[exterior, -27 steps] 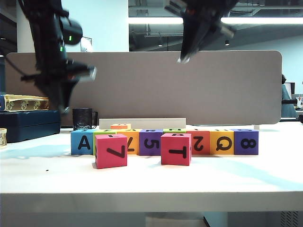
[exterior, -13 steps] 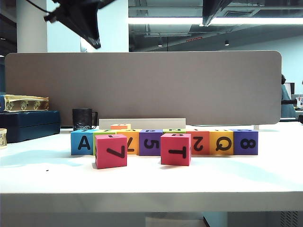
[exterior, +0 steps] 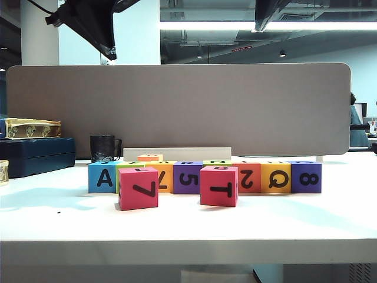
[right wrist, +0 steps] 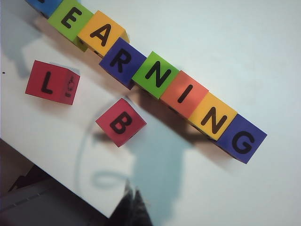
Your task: Select the appropriate blocks from the scattered letter blocks on the table and arrange them in a row to spell out "LEARNING".
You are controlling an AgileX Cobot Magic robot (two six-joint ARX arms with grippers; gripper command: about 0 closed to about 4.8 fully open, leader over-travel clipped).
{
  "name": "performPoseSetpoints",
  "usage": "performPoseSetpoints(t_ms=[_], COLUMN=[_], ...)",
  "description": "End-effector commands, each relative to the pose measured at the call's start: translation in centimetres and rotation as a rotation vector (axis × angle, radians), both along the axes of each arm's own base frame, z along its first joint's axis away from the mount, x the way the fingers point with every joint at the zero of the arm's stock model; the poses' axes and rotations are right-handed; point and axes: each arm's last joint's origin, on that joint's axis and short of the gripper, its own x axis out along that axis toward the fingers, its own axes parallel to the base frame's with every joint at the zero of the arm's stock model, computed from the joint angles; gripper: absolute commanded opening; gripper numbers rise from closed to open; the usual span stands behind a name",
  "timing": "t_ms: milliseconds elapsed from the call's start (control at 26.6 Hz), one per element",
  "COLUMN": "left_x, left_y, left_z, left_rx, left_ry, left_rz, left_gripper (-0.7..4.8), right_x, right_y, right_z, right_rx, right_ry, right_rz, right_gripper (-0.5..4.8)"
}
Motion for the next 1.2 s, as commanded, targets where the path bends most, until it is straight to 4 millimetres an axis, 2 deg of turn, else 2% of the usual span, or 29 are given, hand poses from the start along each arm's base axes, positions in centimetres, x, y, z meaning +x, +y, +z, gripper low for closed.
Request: performPoseSetpoints(t_ms=[38, 414, 1205], left_x=[-0.5, 0.2, 0.9], left_y=[0.2, -0.1, -0.4], left_z=[0.0, 0.4, 0.9], left_rx=[0.012, -0.022, -0.056], left_ry=[0.041, -0.05, -0.133], left_rz=[-0.003, -0.001, -0.001], left_gripper=[-0.04, -0.05, -0.05], right_x=[-0.1, 0.0, 0.0], right_y=[0.0, 0.0, 0.0], right_z=[0.3, 0.2, 0.4], right_rx=[0.005, 0.008, 0.004], right_ry=[-0.013, -0.017, -0.05], right_rz=[0.004, 0.004, 0.023], right_gripper=[-0.01, -0.01, -0.01])
